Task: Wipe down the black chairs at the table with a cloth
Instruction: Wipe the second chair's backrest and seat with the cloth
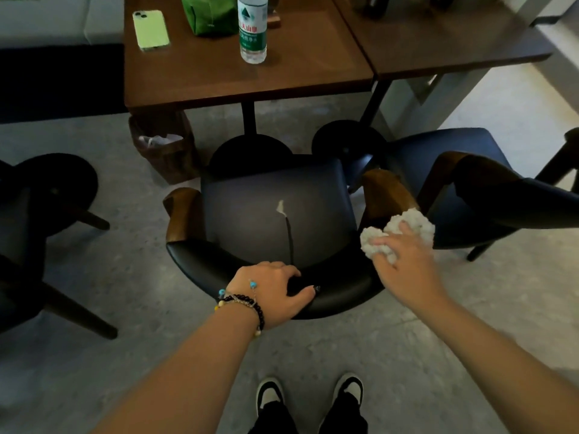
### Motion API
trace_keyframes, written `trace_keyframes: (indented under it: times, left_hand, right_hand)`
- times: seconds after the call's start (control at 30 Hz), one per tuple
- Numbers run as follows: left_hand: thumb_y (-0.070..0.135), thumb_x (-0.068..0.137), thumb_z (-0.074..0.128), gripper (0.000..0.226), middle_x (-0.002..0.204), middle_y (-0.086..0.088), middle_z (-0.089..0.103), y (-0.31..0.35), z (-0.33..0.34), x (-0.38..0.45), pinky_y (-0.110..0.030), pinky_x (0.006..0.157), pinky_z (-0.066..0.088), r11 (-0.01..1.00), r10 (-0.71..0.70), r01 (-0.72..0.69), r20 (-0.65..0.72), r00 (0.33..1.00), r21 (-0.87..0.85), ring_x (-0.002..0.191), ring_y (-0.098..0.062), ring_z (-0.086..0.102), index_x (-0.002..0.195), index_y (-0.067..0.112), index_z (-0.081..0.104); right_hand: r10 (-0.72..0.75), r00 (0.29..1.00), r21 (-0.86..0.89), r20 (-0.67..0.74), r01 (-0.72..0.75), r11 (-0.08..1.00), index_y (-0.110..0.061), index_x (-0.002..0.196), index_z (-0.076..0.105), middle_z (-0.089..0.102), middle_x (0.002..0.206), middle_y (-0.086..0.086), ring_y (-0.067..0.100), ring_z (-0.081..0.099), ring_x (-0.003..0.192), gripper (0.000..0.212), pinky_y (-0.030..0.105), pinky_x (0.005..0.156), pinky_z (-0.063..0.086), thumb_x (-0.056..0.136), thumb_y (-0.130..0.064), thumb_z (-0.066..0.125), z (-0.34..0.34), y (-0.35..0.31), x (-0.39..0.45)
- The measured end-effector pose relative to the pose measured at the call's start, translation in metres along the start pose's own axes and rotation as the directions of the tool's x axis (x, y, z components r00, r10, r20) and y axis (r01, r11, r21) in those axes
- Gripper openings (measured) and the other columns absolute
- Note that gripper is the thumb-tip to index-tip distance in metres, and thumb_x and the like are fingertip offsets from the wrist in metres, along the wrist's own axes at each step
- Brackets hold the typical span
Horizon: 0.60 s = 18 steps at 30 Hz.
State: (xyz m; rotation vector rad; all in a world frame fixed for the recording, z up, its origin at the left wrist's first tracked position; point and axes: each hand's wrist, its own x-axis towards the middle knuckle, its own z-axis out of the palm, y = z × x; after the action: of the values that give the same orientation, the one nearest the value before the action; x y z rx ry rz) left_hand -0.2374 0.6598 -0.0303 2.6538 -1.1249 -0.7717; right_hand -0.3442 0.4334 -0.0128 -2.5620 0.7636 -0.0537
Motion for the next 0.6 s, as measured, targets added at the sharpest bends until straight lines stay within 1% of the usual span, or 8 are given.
trace_keyframes:
  times: [0.1,0.2,0.23,0.3,0.33,0.4,0.5,0.6]
  left_hand:
    - [0.082,0.069,0.011,0.083,0.122,0.017,0.059,0.000,-0.001,0.001,-0.032,0.091,0.045,0.999,-0.012,0.012,-0.008,1.000,-0.031,0.117,-0.010,0.053,0.125,0.038,0.054]
    - [0.083,0.065,0.010,0.085,0.121,0.018,0.060,0.002,-0.001,0.002,-0.032,0.090,0.045,0.999,-0.027,0.027,-0.011,1.000,-0.046,0.116,-0.009,0.053,0.122,0.039,0.055]
    - [0.083,0.065,0.010,0.084,0.120,0.018,0.060,0.002,-0.001,0.002,-0.032,0.090,0.045,0.998,-0.034,0.033,-0.012,0.999,-0.045,0.115,-0.009,0.054,0.122,0.040,0.056]
    - [0.083,0.067,0.012,0.081,0.117,0.018,0.061,0.001,0.001,0.003,-0.031,0.087,0.045,0.998,-0.050,0.049,-0.015,0.999,-0.040,0.113,-0.009,0.055,0.120,0.040,0.056]
    - [0.082,0.070,0.013,0.078,0.116,0.018,0.062,0.000,0.002,0.002,-0.031,0.085,0.045,0.998,-0.056,0.056,-0.017,0.998,-0.035,0.111,-0.009,0.055,0.118,0.040,0.057]
    - [0.079,0.076,0.016,0.070,0.113,0.017,0.063,-0.001,0.003,0.001,-0.030,0.081,0.045,0.998,-0.060,0.060,-0.021,0.998,-0.022,0.109,-0.009,0.056,0.116,0.039,0.058]
    - [0.074,0.082,0.020,0.062,0.113,0.016,0.063,0.001,0.003,0.002,-0.031,0.079,0.046,0.998,-0.063,0.063,-0.016,0.998,-0.022,0.107,-0.010,0.057,0.116,0.038,0.058]
    - [0.073,0.083,0.022,0.061,0.112,0.016,0.063,0.002,0.002,0.002,-0.031,0.078,0.045,0.998,-0.065,0.065,-0.020,0.998,-0.026,0.106,-0.010,0.057,0.116,0.038,0.058]
  right_hand:
    - [-0.045,0.996,-0.049,0.071,0.049,0.998,-0.022,0.123,0.065,0.050,0.144,0.006,0.020,0.030,0.142,0.032,0.040,0.115,0.019,0.091,-0.025,0.061,-0.014,0.011,0.022]
    - [-0.012,1.000,-0.082,0.013,0.013,0.997,-0.018,0.117,0.068,0.057,0.135,0.006,0.023,0.035,0.138,0.030,0.046,0.116,0.020,0.089,-0.027,0.064,-0.015,0.013,0.045]
    - [0.015,1.000,-0.072,-0.027,-0.017,0.997,-0.015,0.109,0.071,0.062,0.126,0.008,0.025,0.042,0.131,0.025,0.045,0.113,0.024,0.087,-0.026,0.065,-0.012,0.008,0.047]
    - [0.026,0.996,-0.070,-0.083,-0.032,0.997,-0.010,0.089,0.073,0.066,0.094,0.008,0.027,0.056,0.101,0.017,0.047,0.105,0.035,0.086,-0.024,0.063,-0.005,-0.003,0.041]
    - [-0.005,0.994,-0.083,-0.106,-0.004,0.997,-0.009,0.081,0.072,0.062,0.080,0.005,0.024,0.055,0.086,0.016,0.046,0.100,0.039,0.085,-0.022,0.063,-0.001,-0.008,0.032]
    - [-0.102,0.985,-0.089,-0.141,0.090,0.992,-0.007,0.073,0.070,0.059,0.069,0.004,0.022,0.051,0.073,0.015,0.039,0.091,0.038,0.083,-0.017,0.066,0.007,-0.015,0.012]
    - [-0.215,0.974,-0.080,-0.077,0.208,0.975,-0.009,0.078,0.074,0.069,0.078,0.007,0.022,0.060,0.077,0.010,0.025,0.083,0.032,0.081,-0.017,0.068,0.011,-0.016,-0.004]
    - [-0.231,0.972,-0.123,-0.037,0.224,0.967,-0.014,0.097,0.075,0.070,0.100,0.006,0.023,0.060,0.097,0.021,0.025,0.087,0.031,0.084,-0.026,0.064,-0.003,-0.001,0.019]
